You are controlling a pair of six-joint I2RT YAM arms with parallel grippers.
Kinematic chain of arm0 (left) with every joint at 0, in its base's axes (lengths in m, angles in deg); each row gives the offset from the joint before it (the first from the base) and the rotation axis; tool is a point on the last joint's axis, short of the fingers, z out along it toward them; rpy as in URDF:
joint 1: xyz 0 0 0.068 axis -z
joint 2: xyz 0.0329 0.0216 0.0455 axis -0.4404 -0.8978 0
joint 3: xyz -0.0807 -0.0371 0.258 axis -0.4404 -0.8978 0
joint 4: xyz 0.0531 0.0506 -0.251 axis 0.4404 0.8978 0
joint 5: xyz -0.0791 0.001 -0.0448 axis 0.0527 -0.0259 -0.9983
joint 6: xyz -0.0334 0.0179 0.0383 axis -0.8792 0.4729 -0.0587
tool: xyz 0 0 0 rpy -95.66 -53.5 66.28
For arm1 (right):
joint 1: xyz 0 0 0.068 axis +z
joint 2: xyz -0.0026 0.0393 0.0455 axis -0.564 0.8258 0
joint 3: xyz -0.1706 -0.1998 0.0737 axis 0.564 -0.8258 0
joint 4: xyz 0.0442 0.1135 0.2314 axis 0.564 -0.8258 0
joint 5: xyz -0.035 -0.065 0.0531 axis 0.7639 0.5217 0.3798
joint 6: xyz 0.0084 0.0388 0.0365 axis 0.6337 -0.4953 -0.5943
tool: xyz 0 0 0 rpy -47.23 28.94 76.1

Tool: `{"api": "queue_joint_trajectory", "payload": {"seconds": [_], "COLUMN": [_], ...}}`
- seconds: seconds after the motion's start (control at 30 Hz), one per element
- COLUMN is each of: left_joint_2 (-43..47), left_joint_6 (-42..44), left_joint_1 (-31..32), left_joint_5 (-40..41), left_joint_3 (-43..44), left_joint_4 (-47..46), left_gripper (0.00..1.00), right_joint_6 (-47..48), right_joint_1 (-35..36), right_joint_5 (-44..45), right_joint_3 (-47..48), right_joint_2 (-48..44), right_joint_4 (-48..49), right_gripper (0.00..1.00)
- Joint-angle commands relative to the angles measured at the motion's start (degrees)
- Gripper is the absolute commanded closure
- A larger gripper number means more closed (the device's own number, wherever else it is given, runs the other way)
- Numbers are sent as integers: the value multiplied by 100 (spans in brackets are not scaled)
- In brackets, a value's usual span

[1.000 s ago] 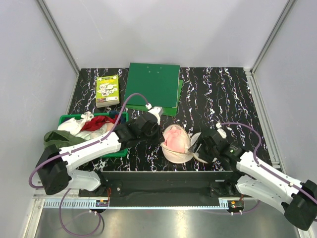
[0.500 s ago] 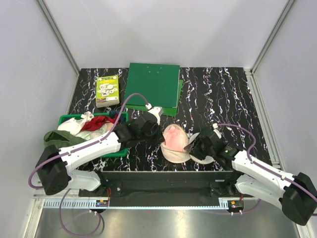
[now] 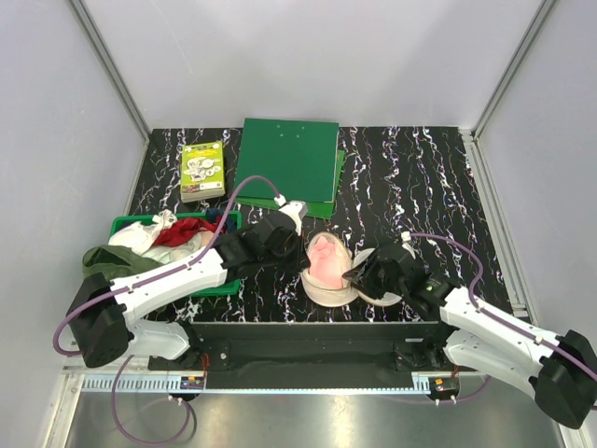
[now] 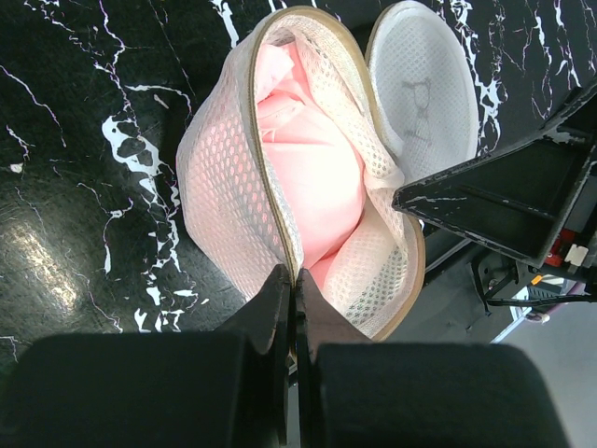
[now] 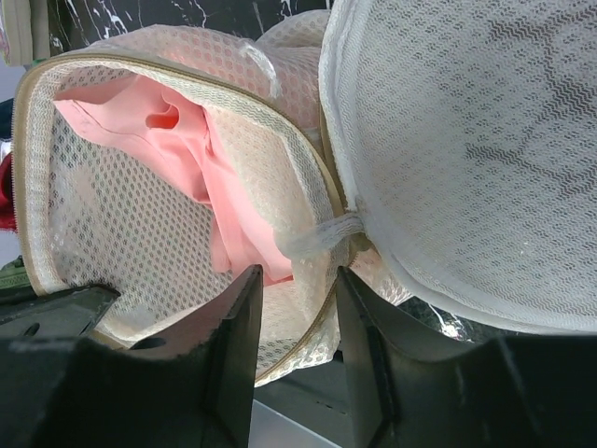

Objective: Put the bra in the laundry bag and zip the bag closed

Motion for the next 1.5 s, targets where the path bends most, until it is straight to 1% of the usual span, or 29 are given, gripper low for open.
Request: {"api": "queue_joint_trajectory", "payload": {"seconds": [0.0,0.07,0.17,0.27,0.43,0.53,0.67,0.77,0.9,0.93,1.0,1.03,1.1,1.13,1.17,1.2,1.23,1.27,1.3,1.33,1.4,1.47], "left_joint_2": [193,202,210,202,272,272,307,316,307,316,298,307,307,333,342,395,430,491,553,701,843,870], "left_joint_6": [1,1,-16,-17,-8,-25,-8,-17,-17,-25,-43,-17,45,158,211,299,335,352,335,335,265,238], "left_joint_1": [27,27,36,36,36,36,36,45,45,45,45,45,36,36,27,1,-17,-34,-52,-52,-61,-131], "left_joint_5": [-124,-142,-159,-159,-142,-159,-203,-229,-221,-230,-186,-142,-11,208,332,533,570,605,675,702,824,869], "left_joint_3": [141,150,124,115,80,71,97,132,150,141,159,194,378,483,719,843,949,1072,1247,1318,1337,1223], "left_joint_4": [-169,-178,-161,-169,-143,-143,-134,-134,-134,-134,-125,-108,84,190,426,533,621,761,823,885,912,860], "left_gripper": [100,100,100,100,100,100,100,100,100,100,100,100,100,100,100,100,100,100,100,100,100,100], "right_joint_6": [-196,-214,-311,-302,-311,-372,-399,-399,-399,-269,-101,196,653,1291,1602,1962,2731,3026,3298,3806,4047,4145], "right_joint_1": [61,114,272,307,360,360,360,360,360,360,334,334,325,334,334,325,334,334,325,334,334,334], "right_joint_5": [-67,-199,-112,-85,64,135,108,336,687,784,1013,1066,1259,1303,1521,1619,1672,1699,1655,1551,1234,979], "right_joint_3": [-51,-77,-174,-192,-148,-218,-227,-227,-175,-131,-8,227,606,1086,1378,1947,2231,2538,3098,3347,3970,4132], "right_joint_2": [88,81,-7,-60,-166,-218,-17,106,-33,-164,-314,-402,-412,-368,-324,-237,-184,-122,-26,36,202,265], "right_joint_4": [374,365,286,181,-179,-145,171,355,400,400,225,103,-442,-844,-1117,-1338,-1688,-1892,-2076,-2374,-2727,-2965], "right_gripper": [56,55,51,50,50,52,52,55,66,78,90,100,100,100,100,100,100,100,100,100,100,100]}}
